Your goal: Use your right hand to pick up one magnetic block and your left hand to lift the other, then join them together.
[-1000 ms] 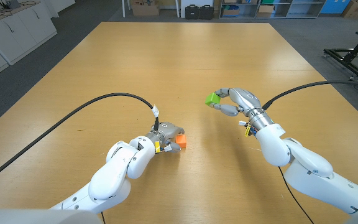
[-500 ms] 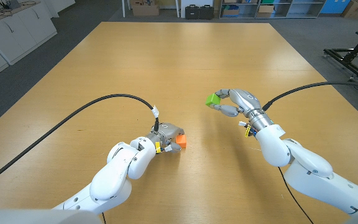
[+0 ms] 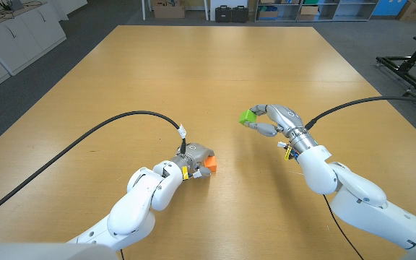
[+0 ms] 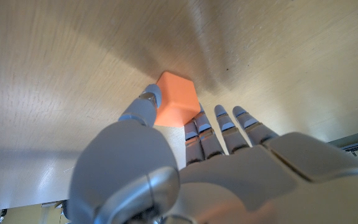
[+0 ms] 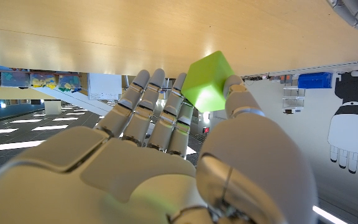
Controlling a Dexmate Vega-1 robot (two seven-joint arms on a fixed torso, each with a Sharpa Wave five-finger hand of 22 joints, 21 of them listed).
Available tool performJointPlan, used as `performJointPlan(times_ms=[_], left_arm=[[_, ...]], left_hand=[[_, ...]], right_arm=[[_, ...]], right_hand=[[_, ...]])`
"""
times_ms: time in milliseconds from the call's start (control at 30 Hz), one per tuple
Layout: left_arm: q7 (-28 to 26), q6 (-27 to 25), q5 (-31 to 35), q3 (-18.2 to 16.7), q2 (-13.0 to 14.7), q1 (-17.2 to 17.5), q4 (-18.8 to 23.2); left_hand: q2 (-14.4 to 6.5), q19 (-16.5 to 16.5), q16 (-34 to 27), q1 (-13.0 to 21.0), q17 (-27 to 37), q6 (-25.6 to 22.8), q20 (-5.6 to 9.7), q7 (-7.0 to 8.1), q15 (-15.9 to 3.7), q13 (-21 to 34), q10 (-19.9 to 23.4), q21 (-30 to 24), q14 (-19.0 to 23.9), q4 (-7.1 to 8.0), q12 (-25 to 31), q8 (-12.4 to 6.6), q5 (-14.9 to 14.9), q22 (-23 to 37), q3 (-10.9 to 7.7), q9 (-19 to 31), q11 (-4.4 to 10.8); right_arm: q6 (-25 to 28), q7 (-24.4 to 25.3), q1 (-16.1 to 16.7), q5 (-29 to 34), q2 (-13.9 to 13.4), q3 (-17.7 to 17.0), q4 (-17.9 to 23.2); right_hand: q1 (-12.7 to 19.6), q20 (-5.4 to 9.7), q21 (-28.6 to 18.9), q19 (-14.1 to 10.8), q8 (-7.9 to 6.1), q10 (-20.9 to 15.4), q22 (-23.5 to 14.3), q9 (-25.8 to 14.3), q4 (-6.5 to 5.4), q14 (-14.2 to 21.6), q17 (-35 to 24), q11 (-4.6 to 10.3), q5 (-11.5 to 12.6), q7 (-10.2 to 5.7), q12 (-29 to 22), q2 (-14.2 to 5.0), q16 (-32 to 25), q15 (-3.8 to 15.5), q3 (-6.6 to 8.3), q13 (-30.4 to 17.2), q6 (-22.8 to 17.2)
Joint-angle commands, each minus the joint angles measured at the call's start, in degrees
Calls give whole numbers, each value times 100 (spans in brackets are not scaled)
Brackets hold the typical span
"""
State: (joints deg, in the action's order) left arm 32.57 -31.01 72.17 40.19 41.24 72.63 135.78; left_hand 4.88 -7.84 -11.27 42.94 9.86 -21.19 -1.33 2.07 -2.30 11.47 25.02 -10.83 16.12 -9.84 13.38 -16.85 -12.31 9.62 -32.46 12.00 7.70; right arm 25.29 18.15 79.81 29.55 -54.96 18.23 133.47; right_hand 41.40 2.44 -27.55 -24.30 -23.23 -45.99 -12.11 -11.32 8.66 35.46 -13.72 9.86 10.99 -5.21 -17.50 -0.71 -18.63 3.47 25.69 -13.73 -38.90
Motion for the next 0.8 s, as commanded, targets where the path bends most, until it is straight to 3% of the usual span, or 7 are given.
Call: performJointPlan(times_ms=[33,300,400,467,567,800], left_arm=[[-167,-50,106,1,-66,98,-23],[-369,-64,-8,-62,-104,182,-20],[-449,-78,-83,-104,-100,222,-9],[-475,-92,-117,-122,-97,238,0],[-511,-110,-154,-142,-88,256,14],[-666,-164,-287,-254,-33,347,126]], left_hand=[[-51,-115,-65,95,11,-165,8,21,-617,9,136,-55,111,-23,44,-70,-48,14,-60,8,44],[-150,-242,-67,277,4,-506,37,135,-714,16,553,-60,301,-40,127,-189,-89,12,-121,8,150],[-176,-327,-73,354,3,-597,49,183,-769,18,695,-72,406,-46,145,-218,-103,12,-146,7,261],[-186,-347,-74,389,2,-659,52,179,-789,18,745,-70,446,-50,149,-239,-109,11,-158,6,267],[-188,-422,-72,450,-1,-803,61,199,-811,19,874,-78,533,-56,169,-289,-118,11,-172,4,117],[-198,-492,-68,531,-4,-948,71,241,-856,22,1048,-76,647,-56,193,-336,-129,10,-199,1,162]], right_arm=[[-88,38,-18,-92,15,16,-67],[-80,61,-4,-107,12,12,-56],[-60,54,-2,-105,7,16,-45],[-53,59,-2,-96,6,24,-39],[-32,61,-7,-76,5,37,-17],[-1,86,-1,-60,20,39,32]], right_hand=[[280,256,-37,16,-48,-315,-8,-21,-24,72,-18,260,21,-624,-49,-338,7,300,15,-14,-664],[283,254,-42,17,-51,-333,-8,-21,-22,61,-19,261,20,-627,-51,-337,17,299,13,-19,-675],[281,254,-44,17,-49,-336,-8,-22,-23,67,-21,261,19,-620,-50,-338,16,300,11,-20,-672],[281,251,-45,19,-49,-338,-8,-22,-24,74,-22,261,19,-619,-50,-339,13,301,11,-21,-673],[281,252,-46,17,-47,-340,-8,-22,-24,74,-22,261,18,-623,-49,-339,14,302,11,-22,-670],[282,252,-51,16,-48,-341,-8,-22,-25,83,-24,261,18,-626,-46,-345,13,302,10,-25,-676]])
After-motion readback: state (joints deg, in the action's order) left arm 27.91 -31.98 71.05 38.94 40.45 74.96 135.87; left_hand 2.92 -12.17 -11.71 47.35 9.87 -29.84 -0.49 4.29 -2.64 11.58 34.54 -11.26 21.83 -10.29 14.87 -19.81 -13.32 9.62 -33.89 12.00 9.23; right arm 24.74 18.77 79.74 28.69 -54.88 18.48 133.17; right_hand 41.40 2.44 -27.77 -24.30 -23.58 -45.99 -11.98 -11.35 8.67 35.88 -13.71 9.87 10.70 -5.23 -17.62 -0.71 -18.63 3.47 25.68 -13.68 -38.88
